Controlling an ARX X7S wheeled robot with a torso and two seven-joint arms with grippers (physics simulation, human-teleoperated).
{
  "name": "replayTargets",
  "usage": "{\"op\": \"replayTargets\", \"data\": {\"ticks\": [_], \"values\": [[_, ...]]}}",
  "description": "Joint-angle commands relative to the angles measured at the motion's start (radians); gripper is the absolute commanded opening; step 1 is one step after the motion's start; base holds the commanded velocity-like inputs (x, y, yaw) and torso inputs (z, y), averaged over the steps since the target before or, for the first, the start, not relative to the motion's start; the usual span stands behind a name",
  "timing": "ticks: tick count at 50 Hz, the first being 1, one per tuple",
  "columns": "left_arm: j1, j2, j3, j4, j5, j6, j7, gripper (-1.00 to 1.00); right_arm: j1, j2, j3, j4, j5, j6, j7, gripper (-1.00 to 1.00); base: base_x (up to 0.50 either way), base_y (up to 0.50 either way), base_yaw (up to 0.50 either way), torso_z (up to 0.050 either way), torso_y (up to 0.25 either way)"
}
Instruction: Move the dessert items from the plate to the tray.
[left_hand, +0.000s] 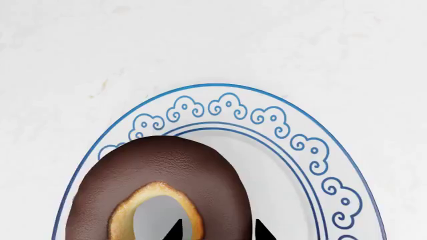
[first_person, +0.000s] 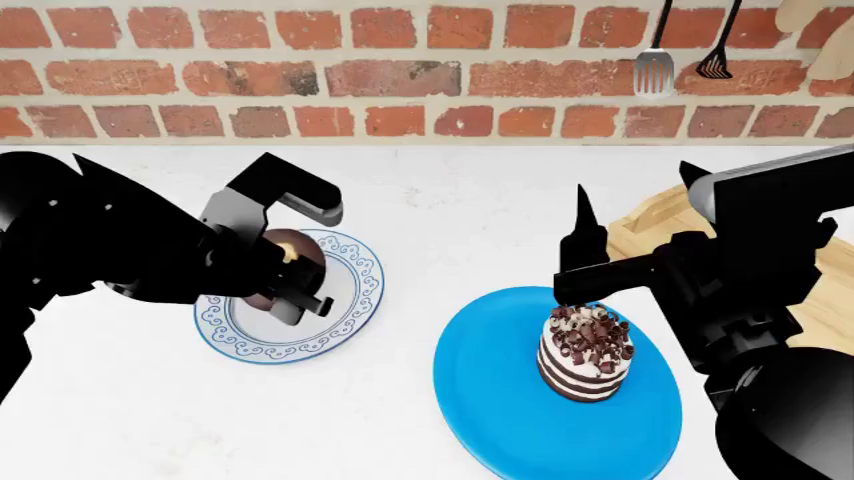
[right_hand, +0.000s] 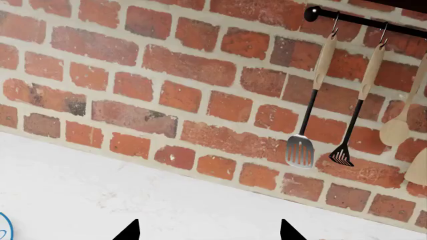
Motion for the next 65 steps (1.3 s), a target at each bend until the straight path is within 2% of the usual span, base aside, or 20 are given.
{"op": "replayTargets", "data": {"ticks": [1, 18, 27, 31, 36, 43, 54, 65], "values": [[-0.002, -0.005, -0.001, 0.012, -0.054, -0.005, -0.004, -1.0, -0.006, 0.005, -0.001, -0.001, 0.002, -0.007, 0.003, 1.0, 0.0, 0.0, 0.0, 0.0, 0.0], [-0.074, -0.017, -0.053, 0.041, -0.117, -0.03, -0.075, -1.0, 0.008, 0.009, 0.002, 0.002, 0.029, 0.001, 0.012, 1.0, 0.0, 0.0, 0.0, 0.0, 0.0], [-0.125, -0.045, -0.111, 0.102, -0.253, -0.084, -0.205, -1.0, 0.101, -0.001, 0.014, 0.07, 0.182, 0.112, 0.055, 1.0, 0.0, 0.0, 0.0, 0.0, 0.0], [-0.122, -0.062, -0.124, 0.128, -0.289, -0.084, -0.237, -1.0, 0.115, 0.012, 0.039, 0.085, 0.281, 0.165, 0.101, 1.0, 0.0, 0.0, 0.0, 0.0, 0.0], [-0.128, -0.077, -0.134, 0.139, -0.308, -0.08, -0.25, -1.0, 0.198, 0.059, 0.057, 0.123, 0.529, 0.244, 0.261, 1.0, 0.0, 0.0, 0.0, 0.0, 0.0], [-0.128, -0.093, -0.145, 0.152, -0.329, -0.069, -0.266, -1.0, 0.252, 0.12, 0.027, 0.157, 0.747, 0.235, 0.411, 1.0, 0.0, 0.0, 0.0, 0.0, 0.0], [-0.119, -0.089, -0.131, 0.148, -0.318, -0.057, -0.257, -1.0, 0.35, 0.214, -0.1, 0.242, 1.018, 0.171, 0.576, 1.0, 0.0, 0.0, 0.0, 0.0, 0.0], [-0.114, -0.083, -0.116, 0.146, -0.299, -0.049, -0.235, -1.0, 0.43, 0.24, -0.244, 0.349, 1.186, 0.139, 0.632, 1.0, 0.0, 0.0, 0.0, 0.0, 0.0]]}}
